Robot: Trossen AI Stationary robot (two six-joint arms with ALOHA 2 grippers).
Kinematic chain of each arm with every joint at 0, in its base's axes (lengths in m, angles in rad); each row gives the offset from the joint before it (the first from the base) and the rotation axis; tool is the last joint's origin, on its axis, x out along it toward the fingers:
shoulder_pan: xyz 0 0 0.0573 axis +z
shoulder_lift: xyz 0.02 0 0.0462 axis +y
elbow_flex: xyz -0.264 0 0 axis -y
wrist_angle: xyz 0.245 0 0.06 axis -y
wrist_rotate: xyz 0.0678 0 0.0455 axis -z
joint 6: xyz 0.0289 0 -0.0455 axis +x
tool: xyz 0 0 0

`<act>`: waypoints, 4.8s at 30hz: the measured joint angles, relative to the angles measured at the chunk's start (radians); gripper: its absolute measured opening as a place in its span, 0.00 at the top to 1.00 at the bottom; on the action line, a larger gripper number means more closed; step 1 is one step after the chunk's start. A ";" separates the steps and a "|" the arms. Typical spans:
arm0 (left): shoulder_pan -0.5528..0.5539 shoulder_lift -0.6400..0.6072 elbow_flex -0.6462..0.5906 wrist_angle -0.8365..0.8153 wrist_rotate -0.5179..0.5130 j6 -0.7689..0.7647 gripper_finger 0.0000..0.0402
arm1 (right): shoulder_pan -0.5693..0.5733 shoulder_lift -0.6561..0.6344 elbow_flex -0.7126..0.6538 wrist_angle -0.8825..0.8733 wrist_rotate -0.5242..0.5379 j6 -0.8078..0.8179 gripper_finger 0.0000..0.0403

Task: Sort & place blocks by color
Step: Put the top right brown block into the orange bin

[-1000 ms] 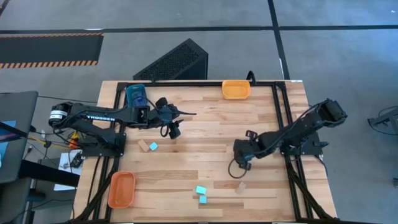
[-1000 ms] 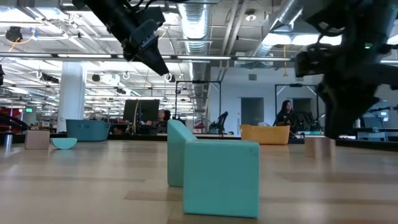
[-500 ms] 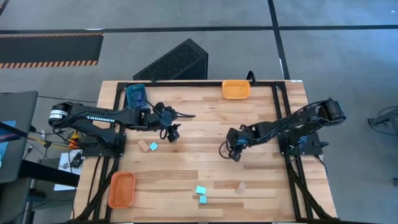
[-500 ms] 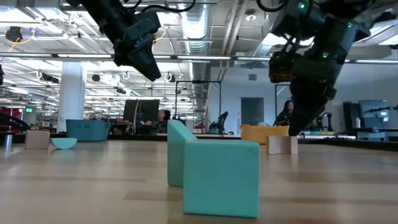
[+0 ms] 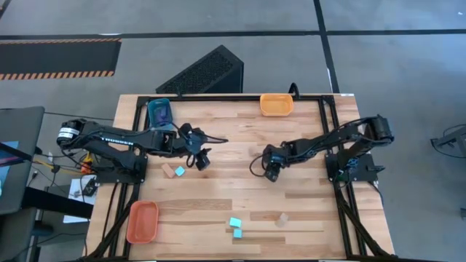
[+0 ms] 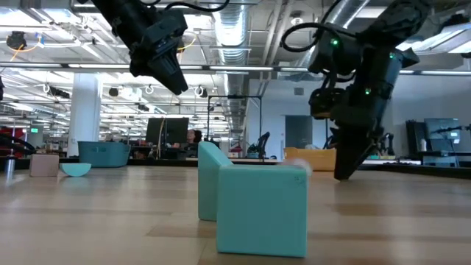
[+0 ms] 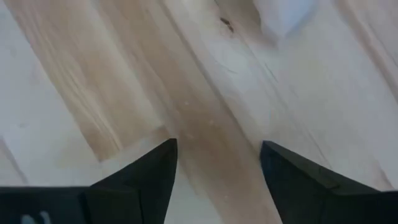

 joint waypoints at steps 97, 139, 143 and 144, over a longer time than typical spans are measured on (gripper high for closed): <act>-0.424 -0.214 -0.442 0.978 -0.122 -0.805 0.65 | 0.305 0.125 0.470 0.465 0.223 -0.337 0.71; -0.268 -0.204 -0.428 1.004 0.078 -0.793 0.76 | 0.285 0.288 0.694 0.398 0.477 -0.667 0.71; -0.255 -0.204 -0.428 1.005 0.089 -0.790 0.89 | 0.281 0.287 0.694 0.379 0.486 -0.662 0.70; -0.252 -0.204 -0.428 1.003 0.099 -0.785 0.89 | 0.279 0.286 0.694 0.370 0.483 -0.638 0.67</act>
